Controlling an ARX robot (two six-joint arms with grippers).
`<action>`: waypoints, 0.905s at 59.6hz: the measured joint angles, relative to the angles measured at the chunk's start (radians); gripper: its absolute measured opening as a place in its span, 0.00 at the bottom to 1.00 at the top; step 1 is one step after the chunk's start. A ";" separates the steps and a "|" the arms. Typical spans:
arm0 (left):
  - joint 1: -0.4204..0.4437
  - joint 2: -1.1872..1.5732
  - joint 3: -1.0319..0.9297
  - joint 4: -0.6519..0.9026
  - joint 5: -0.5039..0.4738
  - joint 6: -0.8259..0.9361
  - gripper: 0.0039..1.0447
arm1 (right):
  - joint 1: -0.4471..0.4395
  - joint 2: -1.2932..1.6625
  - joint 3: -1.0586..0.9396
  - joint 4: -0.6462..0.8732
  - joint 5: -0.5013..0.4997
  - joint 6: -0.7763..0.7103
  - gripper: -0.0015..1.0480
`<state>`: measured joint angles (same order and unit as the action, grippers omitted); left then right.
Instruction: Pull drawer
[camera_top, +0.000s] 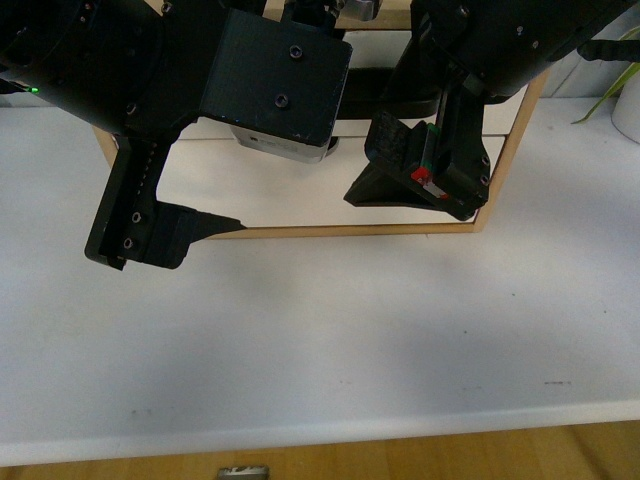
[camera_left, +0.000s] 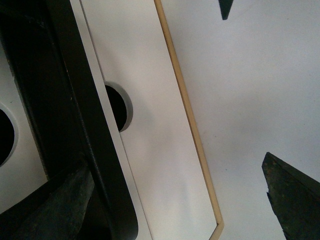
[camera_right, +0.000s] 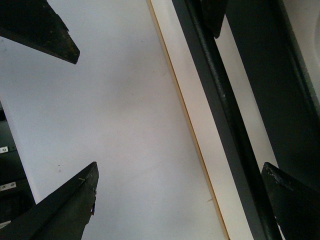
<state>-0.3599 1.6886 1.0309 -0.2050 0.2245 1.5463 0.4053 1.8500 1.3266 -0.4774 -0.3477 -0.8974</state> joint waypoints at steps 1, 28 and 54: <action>0.000 0.000 0.000 -0.001 0.000 0.002 0.94 | -0.003 0.000 0.000 0.003 0.000 0.000 0.91; 0.018 0.000 -0.004 -0.031 -0.003 0.014 0.94 | -0.034 -0.005 -0.007 -0.009 -0.029 -0.024 0.91; 0.008 -0.014 -0.028 -0.070 -0.009 0.016 0.94 | -0.027 -0.030 -0.022 -0.064 -0.031 -0.076 0.91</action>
<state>-0.3519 1.6745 1.0027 -0.2752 0.2153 1.5623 0.3786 1.8198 1.3048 -0.5411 -0.3786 -0.9737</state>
